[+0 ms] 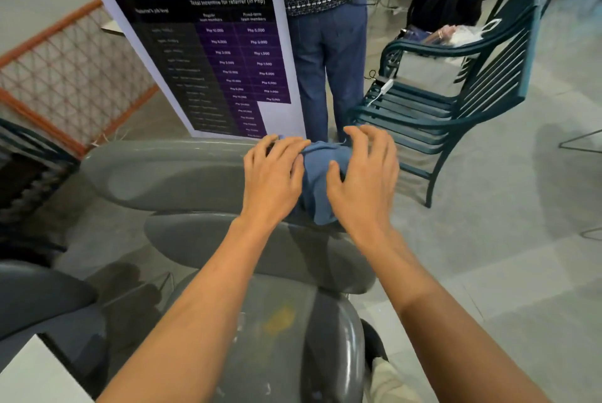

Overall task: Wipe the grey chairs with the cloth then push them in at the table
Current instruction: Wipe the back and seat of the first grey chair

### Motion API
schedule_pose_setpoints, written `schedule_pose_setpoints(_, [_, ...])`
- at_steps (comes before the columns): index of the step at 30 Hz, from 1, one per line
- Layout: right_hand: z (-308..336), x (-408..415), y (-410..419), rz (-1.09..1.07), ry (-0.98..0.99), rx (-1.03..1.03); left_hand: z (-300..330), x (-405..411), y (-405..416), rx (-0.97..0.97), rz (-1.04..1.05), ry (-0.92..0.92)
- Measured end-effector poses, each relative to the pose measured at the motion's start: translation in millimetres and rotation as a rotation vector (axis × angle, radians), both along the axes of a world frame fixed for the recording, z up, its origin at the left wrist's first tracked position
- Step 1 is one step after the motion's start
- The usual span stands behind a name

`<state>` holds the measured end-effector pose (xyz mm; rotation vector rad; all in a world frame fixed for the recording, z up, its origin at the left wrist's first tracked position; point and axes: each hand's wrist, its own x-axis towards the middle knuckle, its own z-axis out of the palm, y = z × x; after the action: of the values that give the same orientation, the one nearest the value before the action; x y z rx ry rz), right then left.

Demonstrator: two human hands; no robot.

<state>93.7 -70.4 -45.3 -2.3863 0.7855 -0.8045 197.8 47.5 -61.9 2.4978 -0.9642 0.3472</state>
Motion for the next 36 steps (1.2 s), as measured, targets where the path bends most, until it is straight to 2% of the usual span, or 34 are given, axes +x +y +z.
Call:
schedule_pose_setpoints(2, [-8, 8, 18, 0.116, 0.046, -0.143, 1, 7, 6, 0.009, -0.041, 0.023])
schedule_pose_setpoints(5, [-21, 20, 26, 0.208, 0.172, -0.246, 4, 21, 18, 0.027, -0.026, 0.103])
schedule_pose_setpoints(8, [-32, 24, 18, 0.19, 0.253, -0.341, 3, 41, 32, 0.006, 0.116, 0.188])
schedule_pose_setpoints(12, [-41, 16, 12, 0.142, 0.245, -0.37, -3, 55, 40, 0.104, 0.201, 0.133])
schedule_pose_setpoints(16, [-44, 1, 6, 0.051, 0.22, -0.297, -8, 53, 39, 0.101, 0.205, 0.094])
schedule_pose_setpoints(21, [-58, -29, 0, -0.064, 0.149, 0.022, -14, 54, 38, 0.067, 0.194, 0.066])
schedule_pose_setpoints(24, [-57, -17, 1, -0.096, 0.117, 0.061, -18, 55, 34, 0.049, 0.218, 0.037])
schedule_pose_setpoints(28, [-46, 20, 7, -0.203, 0.238, -0.157, -22, 57, 33, 0.049, 0.227, 0.012])
schedule_pose_setpoints(31, [-37, 46, 16, -0.158, 0.294, -0.344, -23, 58, 33, 0.054, 0.23, -0.007])
schedule_pose_setpoints(33, [-35, 51, 17, -0.127, 0.257, -0.386, -23, 58, 35, 0.057, 0.217, -0.018])
schedule_pose_setpoints(36, [-44, 32, 12, -0.104, 0.182, -0.339, -21, 58, 41, 0.063, 0.187, -0.011])
